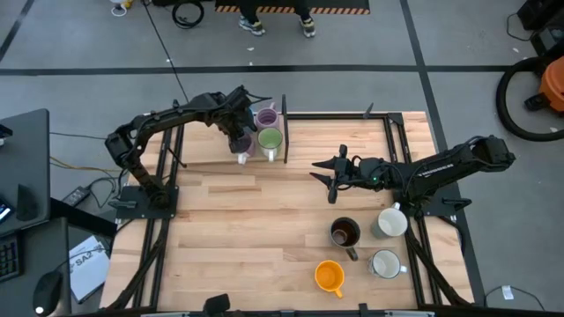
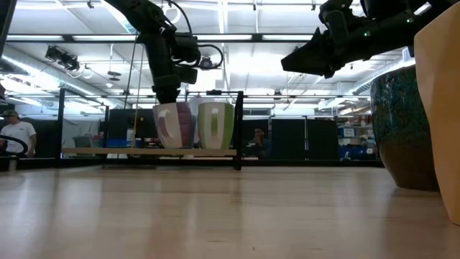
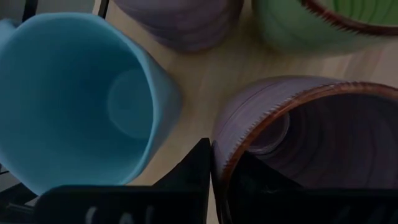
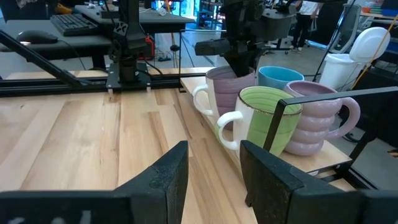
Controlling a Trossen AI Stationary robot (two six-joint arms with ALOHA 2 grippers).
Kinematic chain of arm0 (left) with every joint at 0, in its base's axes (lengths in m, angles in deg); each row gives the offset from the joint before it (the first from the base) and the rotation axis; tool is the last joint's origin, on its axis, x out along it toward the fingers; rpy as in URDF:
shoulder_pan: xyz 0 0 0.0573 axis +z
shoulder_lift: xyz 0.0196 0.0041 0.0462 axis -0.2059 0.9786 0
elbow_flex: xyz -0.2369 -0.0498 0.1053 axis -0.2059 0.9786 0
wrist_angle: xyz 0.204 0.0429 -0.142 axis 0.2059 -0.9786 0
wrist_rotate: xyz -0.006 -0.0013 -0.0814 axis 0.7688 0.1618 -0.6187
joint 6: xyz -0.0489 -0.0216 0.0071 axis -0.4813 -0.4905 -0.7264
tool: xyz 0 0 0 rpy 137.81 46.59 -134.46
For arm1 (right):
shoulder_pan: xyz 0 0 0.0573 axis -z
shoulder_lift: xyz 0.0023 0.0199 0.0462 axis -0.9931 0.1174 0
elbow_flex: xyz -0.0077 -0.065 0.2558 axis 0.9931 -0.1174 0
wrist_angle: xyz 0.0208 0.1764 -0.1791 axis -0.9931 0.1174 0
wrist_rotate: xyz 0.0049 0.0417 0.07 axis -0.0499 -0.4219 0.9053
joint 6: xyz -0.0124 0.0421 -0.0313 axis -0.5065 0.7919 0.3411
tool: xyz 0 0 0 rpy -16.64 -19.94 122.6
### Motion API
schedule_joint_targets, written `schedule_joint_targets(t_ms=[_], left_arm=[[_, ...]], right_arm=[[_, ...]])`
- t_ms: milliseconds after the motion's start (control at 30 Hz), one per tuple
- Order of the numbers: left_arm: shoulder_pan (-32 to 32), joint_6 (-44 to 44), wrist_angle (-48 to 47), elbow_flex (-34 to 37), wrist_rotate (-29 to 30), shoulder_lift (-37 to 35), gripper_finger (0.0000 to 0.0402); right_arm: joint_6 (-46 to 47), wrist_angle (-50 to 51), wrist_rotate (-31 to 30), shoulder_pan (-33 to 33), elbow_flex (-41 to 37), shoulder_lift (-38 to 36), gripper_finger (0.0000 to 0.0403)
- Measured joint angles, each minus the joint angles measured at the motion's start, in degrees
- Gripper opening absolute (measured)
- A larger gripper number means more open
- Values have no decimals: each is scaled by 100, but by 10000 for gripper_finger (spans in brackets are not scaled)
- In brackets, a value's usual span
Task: Place coffee mugs
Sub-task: Put the light violet mug on the shelf, then put the dark blue patterned mug on the shelf
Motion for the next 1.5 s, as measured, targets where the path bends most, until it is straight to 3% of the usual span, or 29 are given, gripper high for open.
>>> schedule_joint_targets(t_ms=[167,567,1233,1367,1500], left_arm=[[0,-2,20,0,17,0,51],[0,3,70,1,160,0,124],[-189,231,53,7,732,-886,128],[-550,468,17,7,439,-1107,128],[-1102,530,155,4,-725,-1228,128]], right_arm=[[-2,-2,0,0,0,1,151],[2,-2,0,0,0,0,151],[2,-4,0,0,0,0,151],[0,-2,0,0,0,0,151],[2,12,0,0,0,0,151]])
